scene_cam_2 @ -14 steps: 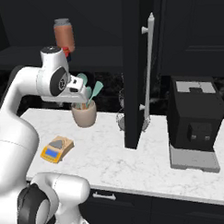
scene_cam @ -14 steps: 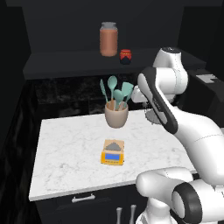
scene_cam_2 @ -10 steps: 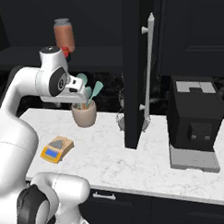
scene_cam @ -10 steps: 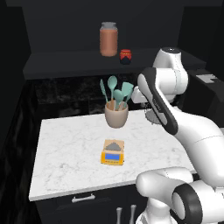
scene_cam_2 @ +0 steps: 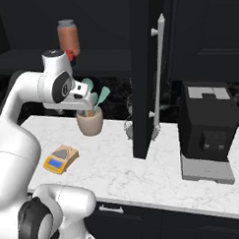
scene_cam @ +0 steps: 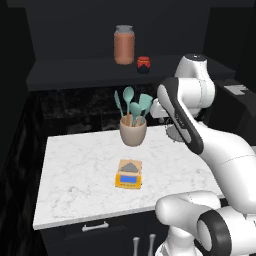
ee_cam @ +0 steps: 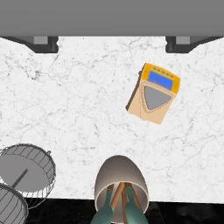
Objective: Pick the jam and place it on the digital scale for weighing, and close the cabinet.
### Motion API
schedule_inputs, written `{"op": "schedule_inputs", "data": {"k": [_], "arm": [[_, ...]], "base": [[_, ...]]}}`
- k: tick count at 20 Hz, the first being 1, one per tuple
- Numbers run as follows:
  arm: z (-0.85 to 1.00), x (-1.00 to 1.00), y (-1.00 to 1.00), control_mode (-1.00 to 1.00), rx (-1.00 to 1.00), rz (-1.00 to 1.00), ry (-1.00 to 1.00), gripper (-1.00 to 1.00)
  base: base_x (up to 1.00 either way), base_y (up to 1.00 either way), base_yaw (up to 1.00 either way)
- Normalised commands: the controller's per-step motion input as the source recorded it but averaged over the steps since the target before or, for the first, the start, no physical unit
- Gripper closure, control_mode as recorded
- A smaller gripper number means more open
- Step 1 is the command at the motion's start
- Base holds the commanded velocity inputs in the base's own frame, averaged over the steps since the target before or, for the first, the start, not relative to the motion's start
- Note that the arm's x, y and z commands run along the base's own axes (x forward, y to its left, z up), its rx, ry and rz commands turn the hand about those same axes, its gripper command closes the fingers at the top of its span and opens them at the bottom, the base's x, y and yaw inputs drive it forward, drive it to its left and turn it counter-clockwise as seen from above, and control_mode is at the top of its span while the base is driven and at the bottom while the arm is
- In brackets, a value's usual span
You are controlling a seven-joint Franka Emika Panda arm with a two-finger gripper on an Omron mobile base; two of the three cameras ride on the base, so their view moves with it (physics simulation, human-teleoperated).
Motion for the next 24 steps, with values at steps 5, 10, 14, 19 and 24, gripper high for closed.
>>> {"op": "schedule_inputs", "data": {"k": [5,10,14,19,24], "arm": [[0.0,0.0,0.0,-1.0,0.0,0.0,0.0,-1.0],[0.0,0.0,0.0,-1.0,0.0,0.0,0.0,-1.0],[-0.01,-0.31,-0.09,-1.0,0.0,0.0,-0.06,-1.0],[0.31,-0.58,0.08,-1.0,0.01,-0.01,-0.55,-1.0],[0.78,-0.22,0.16,-1.0,0.04,-0.02,-0.45,-1.0]], "base": [[0.0,0.0,0.0],[0.0,0.0,0.0],[0.0,0.0,0.0],[0.0,0.0,0.0],[0.0,0.0,0.0]]}}
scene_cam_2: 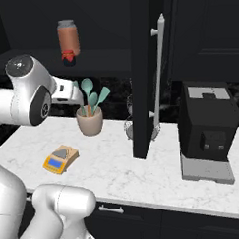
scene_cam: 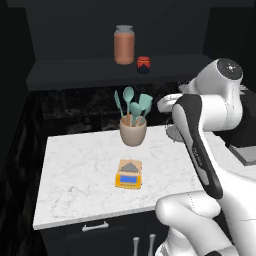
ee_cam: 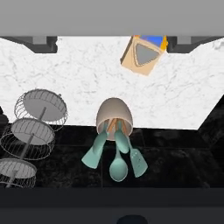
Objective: Pick the jam and place it on the digital scale for weighing, and close the cabinet.
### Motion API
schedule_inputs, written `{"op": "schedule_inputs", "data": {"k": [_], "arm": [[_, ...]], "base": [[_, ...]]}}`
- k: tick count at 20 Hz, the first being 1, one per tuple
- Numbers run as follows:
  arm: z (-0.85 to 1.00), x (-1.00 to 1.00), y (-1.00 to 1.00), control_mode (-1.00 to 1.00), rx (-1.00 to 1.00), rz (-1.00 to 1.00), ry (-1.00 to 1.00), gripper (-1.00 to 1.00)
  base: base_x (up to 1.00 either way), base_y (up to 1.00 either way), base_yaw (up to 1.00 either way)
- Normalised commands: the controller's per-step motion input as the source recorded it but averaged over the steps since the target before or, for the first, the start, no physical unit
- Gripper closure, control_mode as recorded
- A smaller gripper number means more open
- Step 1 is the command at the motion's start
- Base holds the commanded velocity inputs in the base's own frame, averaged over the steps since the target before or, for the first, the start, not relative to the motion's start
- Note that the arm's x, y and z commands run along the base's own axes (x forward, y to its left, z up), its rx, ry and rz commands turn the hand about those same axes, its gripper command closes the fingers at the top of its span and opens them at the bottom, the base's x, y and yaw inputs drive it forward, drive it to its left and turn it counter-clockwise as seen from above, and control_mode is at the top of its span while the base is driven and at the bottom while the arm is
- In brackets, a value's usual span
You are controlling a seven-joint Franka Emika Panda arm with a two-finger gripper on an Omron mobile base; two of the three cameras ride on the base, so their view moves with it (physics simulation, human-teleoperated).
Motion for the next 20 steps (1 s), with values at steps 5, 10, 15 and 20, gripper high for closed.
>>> {"op": "schedule_inputs", "data": {"k": [5,10,15,20], "arm": [[1.0,0.03,0.25,-1.0,0.0,-0.05,-0.21,-1.0],[0.93,0.3,0.29,-1.0,0.0,-0.06,-0.06,-1.0],[-0.02,0.68,0.26,-1.0,0.0,0.0,0.05,-1.0],[0.0,0.75,0.03,-1.0,0.0,0.0,0.03,-1.0]], "base": [[0.0,0.0,0.0],[0.0,0.0,0.0],[0.0,0.0,0.0],[0.0,0.0,0.0]]}}
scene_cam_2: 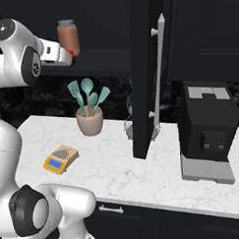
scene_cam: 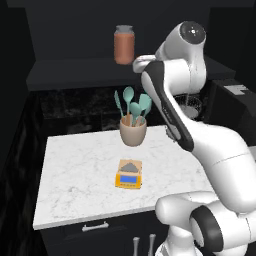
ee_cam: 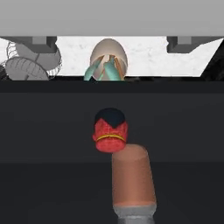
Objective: Pick the jam and place it on the digital scale for weighing, and close the cabinet.
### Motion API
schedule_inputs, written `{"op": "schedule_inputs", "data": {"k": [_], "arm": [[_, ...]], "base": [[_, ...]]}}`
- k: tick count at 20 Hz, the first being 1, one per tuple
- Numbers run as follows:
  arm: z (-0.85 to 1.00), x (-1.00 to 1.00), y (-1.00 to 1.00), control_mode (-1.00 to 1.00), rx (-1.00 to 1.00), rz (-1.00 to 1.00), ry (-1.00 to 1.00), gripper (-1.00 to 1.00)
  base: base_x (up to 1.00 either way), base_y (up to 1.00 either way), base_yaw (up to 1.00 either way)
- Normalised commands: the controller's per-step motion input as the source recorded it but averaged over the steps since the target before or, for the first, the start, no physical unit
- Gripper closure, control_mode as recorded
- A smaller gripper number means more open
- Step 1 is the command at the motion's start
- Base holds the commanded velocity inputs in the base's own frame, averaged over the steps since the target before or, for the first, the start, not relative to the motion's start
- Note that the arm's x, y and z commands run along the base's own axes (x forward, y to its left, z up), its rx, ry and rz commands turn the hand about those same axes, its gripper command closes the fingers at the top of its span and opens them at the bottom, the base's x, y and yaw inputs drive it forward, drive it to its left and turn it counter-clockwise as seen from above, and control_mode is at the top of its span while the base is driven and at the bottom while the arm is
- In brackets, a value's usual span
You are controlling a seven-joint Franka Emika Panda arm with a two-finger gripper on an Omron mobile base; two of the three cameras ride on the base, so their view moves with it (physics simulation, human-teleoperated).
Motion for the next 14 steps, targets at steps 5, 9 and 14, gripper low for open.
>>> {"op": "schedule_inputs", "data": {"k": [5,9,14], "arm": [[-0.05,0.69,0.0,-1.0,0.0,0.0,0.03,-1.0],[-0.13,0.71,0.0,-1.0,0.0,0.0,0.0,-1.0],[-0.21,0.67,0.0,-1.0,0.0,0.0,0.0,-1.0]], "base": [[0.0,0.0,0.0],[0.0,0.0,0.0],[0.0,0.0,0.0]]}}
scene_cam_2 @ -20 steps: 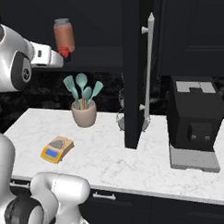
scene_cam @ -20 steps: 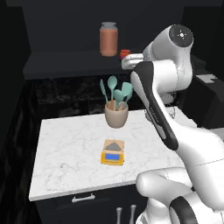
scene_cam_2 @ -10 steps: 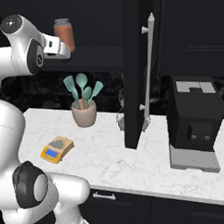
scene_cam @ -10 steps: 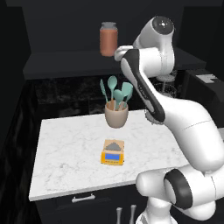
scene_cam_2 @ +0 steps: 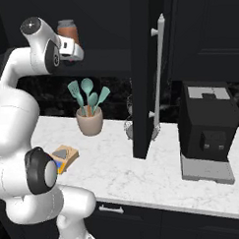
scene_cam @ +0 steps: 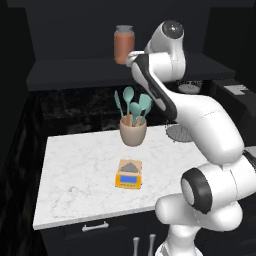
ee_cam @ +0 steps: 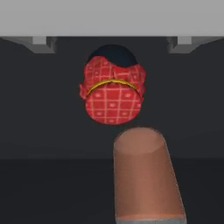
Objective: Pick the jam and place it on the digital scale for weighing, and close the cabinet.
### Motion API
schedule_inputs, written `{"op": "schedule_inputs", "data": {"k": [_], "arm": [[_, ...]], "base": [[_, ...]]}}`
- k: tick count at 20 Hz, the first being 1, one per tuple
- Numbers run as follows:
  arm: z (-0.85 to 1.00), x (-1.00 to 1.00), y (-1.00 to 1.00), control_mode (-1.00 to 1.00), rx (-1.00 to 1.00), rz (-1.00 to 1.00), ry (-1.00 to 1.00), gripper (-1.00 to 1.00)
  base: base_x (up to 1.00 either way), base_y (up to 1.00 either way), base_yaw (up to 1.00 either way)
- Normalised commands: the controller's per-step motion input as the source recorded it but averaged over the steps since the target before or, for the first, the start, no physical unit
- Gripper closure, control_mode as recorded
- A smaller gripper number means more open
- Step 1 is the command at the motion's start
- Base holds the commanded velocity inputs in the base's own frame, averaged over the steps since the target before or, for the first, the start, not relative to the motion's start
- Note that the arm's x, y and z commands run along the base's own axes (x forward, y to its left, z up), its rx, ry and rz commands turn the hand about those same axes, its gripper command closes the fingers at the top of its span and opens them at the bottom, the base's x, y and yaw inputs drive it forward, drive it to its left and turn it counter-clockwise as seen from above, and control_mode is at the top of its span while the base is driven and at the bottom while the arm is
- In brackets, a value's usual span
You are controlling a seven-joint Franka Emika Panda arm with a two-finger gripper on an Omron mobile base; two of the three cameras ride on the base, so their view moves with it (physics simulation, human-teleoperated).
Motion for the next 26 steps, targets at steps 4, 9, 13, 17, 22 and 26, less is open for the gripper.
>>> {"op": "schedule_inputs", "data": {"k": [4,9,13,17,22,26], "arm": [[-0.11,0.62,0.0,-1.0,0.0,0.0,0.0,-1.0],[-0.04,0.54,0.02,-1.0,0.0,0.0,0.0,-1.0],[-0.06,0.24,0.01,-1.0,-0.01,0.0,0.0,1.0],[0.0,0.0,0.0,-1.0,0.0,0.0,0.0,1.0],[0.0,0.0,0.0,-1.0,0.0,0.0,0.0,1.0],[0.0,-0.23,0.0,-1.0,0.0,0.0,-0.11,1.0]], "base": [[0.0,0.0,0.0],[0.0,0.0,0.0],[0.0,0.0,0.0],[0.0,0.0,0.0],[0.0,0.0,0.0],[0.0,0.0,0.0]]}}
